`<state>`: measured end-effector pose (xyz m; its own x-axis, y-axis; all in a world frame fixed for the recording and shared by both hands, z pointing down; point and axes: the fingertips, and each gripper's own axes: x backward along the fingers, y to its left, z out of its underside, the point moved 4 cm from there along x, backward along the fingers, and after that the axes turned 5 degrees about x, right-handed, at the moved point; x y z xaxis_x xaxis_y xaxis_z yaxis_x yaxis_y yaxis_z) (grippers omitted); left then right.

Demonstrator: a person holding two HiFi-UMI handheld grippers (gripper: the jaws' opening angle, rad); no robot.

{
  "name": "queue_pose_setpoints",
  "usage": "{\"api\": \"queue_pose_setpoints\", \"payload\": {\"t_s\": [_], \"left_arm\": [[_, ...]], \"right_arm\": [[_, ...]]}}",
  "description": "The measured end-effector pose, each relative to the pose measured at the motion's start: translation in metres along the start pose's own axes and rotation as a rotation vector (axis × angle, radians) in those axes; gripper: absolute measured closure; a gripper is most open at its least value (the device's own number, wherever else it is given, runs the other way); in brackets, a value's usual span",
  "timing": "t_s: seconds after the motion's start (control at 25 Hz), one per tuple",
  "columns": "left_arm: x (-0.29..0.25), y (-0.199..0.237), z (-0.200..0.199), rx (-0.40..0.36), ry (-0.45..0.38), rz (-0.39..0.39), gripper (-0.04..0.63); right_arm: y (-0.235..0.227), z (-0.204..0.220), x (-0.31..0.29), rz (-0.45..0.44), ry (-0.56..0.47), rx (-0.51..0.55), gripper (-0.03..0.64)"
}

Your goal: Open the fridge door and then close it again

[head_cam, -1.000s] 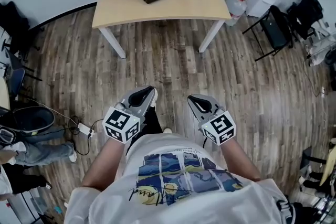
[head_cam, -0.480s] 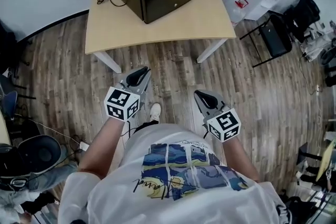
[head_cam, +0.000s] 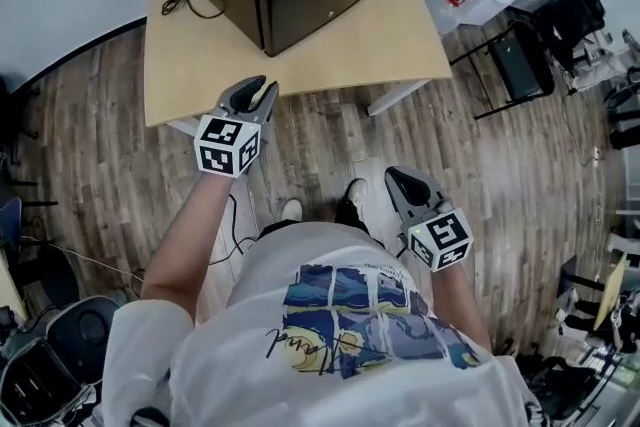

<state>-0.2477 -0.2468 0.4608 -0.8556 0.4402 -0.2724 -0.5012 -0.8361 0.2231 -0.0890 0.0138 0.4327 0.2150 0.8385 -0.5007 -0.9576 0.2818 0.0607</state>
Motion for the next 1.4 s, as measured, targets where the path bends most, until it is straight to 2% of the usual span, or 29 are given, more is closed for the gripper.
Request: {"api": "queue_pose_setpoints", "payload": {"t_s": [0.36, 0.6, 1.0, 1.32, 1.4], "left_arm": [[-0.072, 0.063, -0.018, -0.009, -0.017, -0.076, 0.459], [-0.101, 0.092, -0.024, -0.019, -0.023, -0.093, 0.443], [-0.124, 0.108, -0.023, -0.019, -0.019, -0.115, 0.419], [-0.129, 0.102, -0.025, -0.057, -0.013, -0.114, 0.42], [-0.129, 0.104, -0.025, -0.061, -0.023, -0.123, 0.443]], "right_arm": [[-0.039, -0.011, -0.016, 0.031, 0.038, 0.006, 0.603], [-0.051, -0.008, -0.013, 0.094, 0.052, -0.021, 0.603], [-0.063, 0.0, -0.006, 0.133, 0.091, -0.044, 0.603], [-0.061, -0.001, -0.014, 0.116, 0.104, -0.051, 0.603], [-0.061, -0.001, -0.016, 0.117, 0.103, -0.05, 0.603]]}}
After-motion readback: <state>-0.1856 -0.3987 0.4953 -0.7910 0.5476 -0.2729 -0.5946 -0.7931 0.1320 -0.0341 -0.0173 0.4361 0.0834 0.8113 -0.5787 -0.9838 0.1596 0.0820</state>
